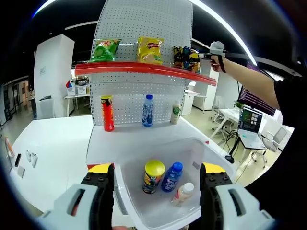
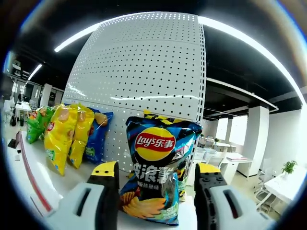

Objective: Place the items from the shopping basket onto the snack and drink counter

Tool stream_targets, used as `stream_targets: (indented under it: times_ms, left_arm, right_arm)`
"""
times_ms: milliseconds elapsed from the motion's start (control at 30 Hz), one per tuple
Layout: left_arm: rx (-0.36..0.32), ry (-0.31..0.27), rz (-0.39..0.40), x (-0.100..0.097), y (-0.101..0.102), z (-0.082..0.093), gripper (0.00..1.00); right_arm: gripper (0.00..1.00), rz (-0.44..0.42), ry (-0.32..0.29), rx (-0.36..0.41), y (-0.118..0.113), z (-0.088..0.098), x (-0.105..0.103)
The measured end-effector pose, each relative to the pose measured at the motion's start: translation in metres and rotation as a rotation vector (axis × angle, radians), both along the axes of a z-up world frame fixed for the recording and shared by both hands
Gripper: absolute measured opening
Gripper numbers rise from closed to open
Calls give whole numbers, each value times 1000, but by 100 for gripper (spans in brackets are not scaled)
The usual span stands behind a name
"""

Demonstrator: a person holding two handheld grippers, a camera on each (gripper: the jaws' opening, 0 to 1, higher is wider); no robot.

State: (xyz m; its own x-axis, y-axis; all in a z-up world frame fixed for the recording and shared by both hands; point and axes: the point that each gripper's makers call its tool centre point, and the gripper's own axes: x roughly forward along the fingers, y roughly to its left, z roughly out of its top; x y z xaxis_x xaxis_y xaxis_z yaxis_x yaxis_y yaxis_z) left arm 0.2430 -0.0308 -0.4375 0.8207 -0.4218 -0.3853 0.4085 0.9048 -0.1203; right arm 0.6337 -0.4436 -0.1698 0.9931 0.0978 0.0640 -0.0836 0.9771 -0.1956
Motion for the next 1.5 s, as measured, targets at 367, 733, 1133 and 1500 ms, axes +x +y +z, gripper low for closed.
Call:
stream_targets:
  times_ms: [367, 733, 1133, 1500]
  left_arm:
    - [2, 1, -51, 9, -13, 0, 72]
    - [-2, 3, -104, 15, -28, -2, 72]
    - [2, -2, -139, 19, -35, 1, 72]
    - [9, -7, -160, 21, -36, 3, 72]
  right_arm:
    - [59, 70, -52, -15, 20, 18, -37]
    - [57, 87, -65, -20, 20, 14, -68]
    - [55, 112, -79, -20, 23, 10, -95]
    - [53, 138, -112, -15, 31, 18, -128]
